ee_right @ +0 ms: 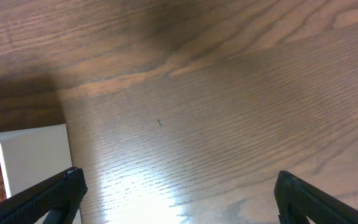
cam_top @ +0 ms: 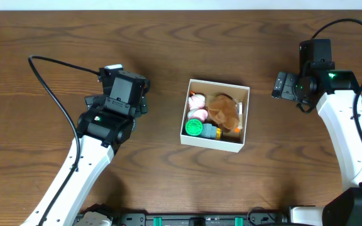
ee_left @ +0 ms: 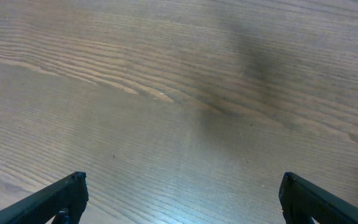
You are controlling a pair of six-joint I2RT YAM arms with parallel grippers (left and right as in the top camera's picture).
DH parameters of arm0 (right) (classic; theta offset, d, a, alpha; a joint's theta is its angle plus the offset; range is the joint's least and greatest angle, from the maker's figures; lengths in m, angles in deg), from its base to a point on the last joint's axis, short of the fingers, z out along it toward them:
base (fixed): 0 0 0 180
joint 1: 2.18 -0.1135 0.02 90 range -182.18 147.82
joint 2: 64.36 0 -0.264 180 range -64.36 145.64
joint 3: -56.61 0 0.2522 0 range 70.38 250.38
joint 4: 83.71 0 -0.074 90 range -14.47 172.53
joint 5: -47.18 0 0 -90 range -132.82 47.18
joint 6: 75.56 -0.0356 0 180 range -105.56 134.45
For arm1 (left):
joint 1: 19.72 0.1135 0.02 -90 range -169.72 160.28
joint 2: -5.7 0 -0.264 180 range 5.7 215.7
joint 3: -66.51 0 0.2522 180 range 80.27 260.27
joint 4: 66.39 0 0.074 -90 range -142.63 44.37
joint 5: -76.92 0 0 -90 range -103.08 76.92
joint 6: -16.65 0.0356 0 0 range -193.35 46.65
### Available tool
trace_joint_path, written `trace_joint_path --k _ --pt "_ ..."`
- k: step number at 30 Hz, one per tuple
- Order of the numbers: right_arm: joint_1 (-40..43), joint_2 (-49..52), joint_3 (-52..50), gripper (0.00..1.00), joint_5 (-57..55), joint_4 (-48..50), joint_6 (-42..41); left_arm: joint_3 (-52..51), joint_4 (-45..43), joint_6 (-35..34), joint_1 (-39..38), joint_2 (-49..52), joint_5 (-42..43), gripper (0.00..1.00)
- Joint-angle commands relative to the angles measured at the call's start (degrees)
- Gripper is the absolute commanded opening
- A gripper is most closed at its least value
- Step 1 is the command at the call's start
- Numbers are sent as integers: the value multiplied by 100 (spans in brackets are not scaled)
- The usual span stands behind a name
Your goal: Pack container
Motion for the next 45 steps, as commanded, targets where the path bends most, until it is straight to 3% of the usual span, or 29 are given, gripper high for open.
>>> trace_joint_path --k 1,19,39,45 --pt "31 -35 63 99 -39 -4 42 153 17 -74 24 -63 -129 98" --pt "26 -490 61 99 -39 -22 42 153 17 -74 24 -63 -129 98" --pt "-50 -4962 57 99 -42 -31 44 153 20 -74 24 -63 -129 98" --pt "-50 -6089 57 99 -39 -433 42 153 17 -74 24 -63 -129 98"
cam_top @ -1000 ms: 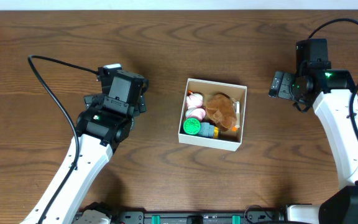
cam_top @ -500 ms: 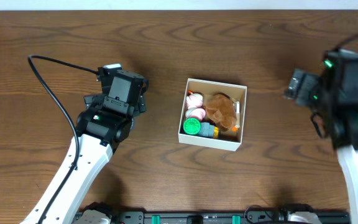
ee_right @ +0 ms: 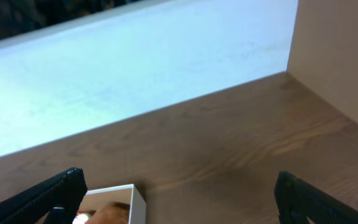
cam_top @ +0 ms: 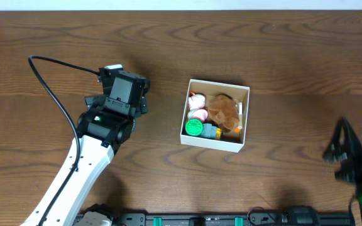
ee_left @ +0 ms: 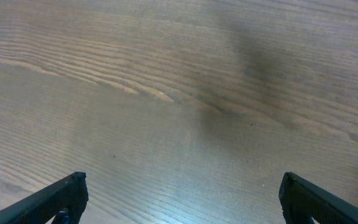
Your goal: Pack container
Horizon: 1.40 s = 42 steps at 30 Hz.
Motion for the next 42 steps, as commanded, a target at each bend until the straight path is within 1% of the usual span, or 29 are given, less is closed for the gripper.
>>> trace_joint_path --k 1,7,12,15,18,20,23,27,32,37,42 --pt "-39 -492 15 99 -33 -127 42 149 7 -76 24 -63 -129 98" --pt "-9 -1421 -7 99 39 -326 42 149 7 -76 24 -63 -129 98" --pt "-11 -1827 -109 99 83 -728 42 149 9 -76 24 -63 -129 98" --pt "-11 -1982 -354 99 85 -743 42 149 7 -76 24 -63 -129 98" --pt "4 -2208 -800 99 146 -516 42 149 7 -76 24 -63 -129 98" --pt "13 -2393 -1209 99 210 -190 42 149 9 -76 24 -63 -129 98" --pt "13 -2693 -2002 99 275 544 42 149 7 -76 24 -63 -129 98" --pt "15 -2970 -3298 99 275 1825 44 149 9 -74 24 -63 -129 98" --pt "24 -2983 -4802 99 269 3401 155 149 7 -76 24 -63 -129 98" --pt "138 -2988 -5949 99 273 4478 192 149 7 -76 24 -63 -129 98" --pt "195 -3014 -6813 99 289 5366 195 149 7 -76 24 -63 -129 98"
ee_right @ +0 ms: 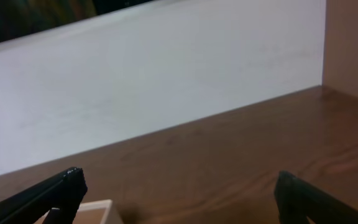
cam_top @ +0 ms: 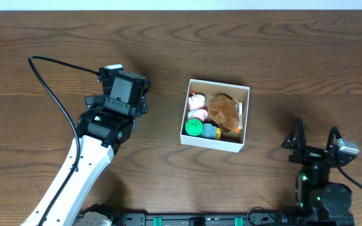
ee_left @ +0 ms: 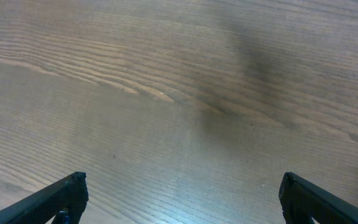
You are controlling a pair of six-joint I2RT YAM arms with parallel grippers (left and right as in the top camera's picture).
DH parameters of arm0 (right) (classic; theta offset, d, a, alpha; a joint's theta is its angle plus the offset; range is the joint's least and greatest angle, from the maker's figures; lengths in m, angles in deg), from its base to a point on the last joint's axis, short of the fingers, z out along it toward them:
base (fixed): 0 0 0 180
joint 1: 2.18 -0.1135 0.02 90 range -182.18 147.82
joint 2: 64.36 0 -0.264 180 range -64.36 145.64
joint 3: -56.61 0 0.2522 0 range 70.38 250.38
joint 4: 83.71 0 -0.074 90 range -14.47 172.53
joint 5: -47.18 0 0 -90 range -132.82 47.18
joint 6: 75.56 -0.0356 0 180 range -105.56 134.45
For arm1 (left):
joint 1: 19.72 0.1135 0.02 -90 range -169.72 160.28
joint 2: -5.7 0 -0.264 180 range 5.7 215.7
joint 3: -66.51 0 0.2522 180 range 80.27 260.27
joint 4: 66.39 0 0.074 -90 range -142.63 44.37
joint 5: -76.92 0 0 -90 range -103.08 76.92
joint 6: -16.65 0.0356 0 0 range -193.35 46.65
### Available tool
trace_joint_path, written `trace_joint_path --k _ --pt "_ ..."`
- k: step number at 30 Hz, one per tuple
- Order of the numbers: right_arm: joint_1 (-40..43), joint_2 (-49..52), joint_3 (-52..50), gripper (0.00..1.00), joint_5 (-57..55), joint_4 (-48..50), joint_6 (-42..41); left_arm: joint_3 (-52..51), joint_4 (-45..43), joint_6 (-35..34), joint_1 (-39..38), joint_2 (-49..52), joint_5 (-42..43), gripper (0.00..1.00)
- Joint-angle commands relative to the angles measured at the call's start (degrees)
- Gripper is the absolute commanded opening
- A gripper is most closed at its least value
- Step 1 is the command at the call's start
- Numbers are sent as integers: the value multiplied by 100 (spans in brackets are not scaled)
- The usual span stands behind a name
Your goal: Pack container
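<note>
A white square box (cam_top: 244, 119) sits mid-table, holding a brown plush toy (cam_top: 224, 110), pink and white pieces (cam_top: 197, 107), a green round cap (cam_top: 193, 129) and a small grey and orange item. My left gripper (ee_left: 182, 199) hangs open over bare wood left of the box, nothing between its fingers. My right gripper (cam_top: 313, 142) is folded back near the table's front right edge, open and empty, its fingertips (ee_right: 67, 186) pointing toward the box, whose corner (ee_right: 98, 208) shows at the bottom of its view.
A black cable (cam_top: 55, 81) loops over the table behind the left arm. A white wall (ee_right: 166, 81) rises behind the far table edge, and a tan panel (ee_right: 353, 43) stands at the right.
The right arm has settled upright at the front right edge, a little left of where it was. The left arm and the box contents are unchanged.
At first my right gripper hovered open just right of the box, looking down at the wood. Then it had pulled back to the front right corner, looking across the table. Now it rests folded there. The left gripper stayed open left of the box throughout.
</note>
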Motion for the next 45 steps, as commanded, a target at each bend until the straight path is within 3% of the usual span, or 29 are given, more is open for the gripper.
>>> trace_joint_path --k 1,12,19,45 --pt "66 -66 -437 99 31 352 90 149 4 -76 24 -63 -129 98" --pt "63 -66 -951 99 442 769 1084 149 4 -76 24 -63 -129 98" --pt "63 -66 -951 99 544 273 1012 149 4 -76 24 -63 -129 98" --pt "63 -59 -951 99 544 273 1012 149 7 -76 24 -63 -129 98"
